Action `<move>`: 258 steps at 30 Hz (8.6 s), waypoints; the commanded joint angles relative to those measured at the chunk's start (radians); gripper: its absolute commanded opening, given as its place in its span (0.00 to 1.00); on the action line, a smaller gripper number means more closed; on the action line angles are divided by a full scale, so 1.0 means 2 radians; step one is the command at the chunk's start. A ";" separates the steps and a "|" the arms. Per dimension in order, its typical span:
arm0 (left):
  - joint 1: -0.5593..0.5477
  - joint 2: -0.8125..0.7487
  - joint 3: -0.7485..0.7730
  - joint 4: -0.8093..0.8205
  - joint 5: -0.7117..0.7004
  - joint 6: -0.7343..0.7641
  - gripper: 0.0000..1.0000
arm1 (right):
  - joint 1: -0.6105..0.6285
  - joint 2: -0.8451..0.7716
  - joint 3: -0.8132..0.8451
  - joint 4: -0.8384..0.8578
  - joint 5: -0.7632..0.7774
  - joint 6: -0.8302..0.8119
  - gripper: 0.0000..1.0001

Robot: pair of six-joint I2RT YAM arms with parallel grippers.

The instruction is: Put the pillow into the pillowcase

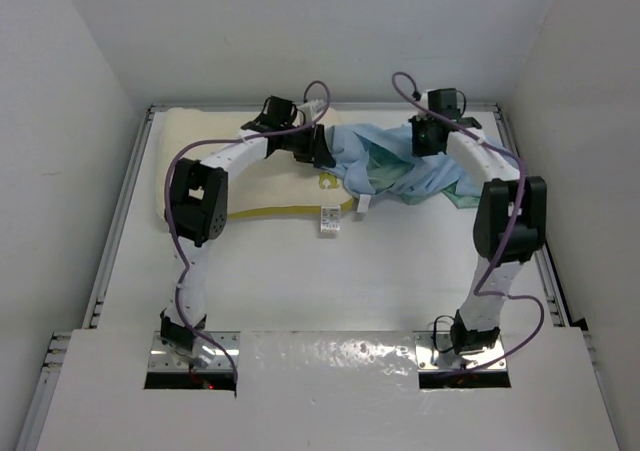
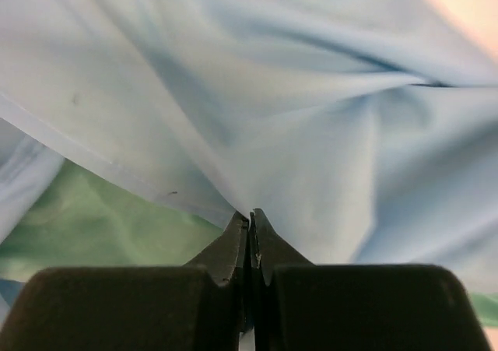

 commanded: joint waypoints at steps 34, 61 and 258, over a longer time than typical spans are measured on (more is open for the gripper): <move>0.158 0.191 0.284 -0.096 -0.067 0.356 1.00 | -0.005 -0.078 -0.013 0.014 0.007 0.093 0.00; 0.193 -0.252 -0.027 -0.422 0.012 0.704 0.00 | 0.019 -0.073 0.036 0.029 -0.020 0.126 0.00; -0.109 -0.014 0.049 -0.046 -0.153 0.166 0.00 | 0.115 -0.271 -0.351 0.310 -0.310 0.203 0.20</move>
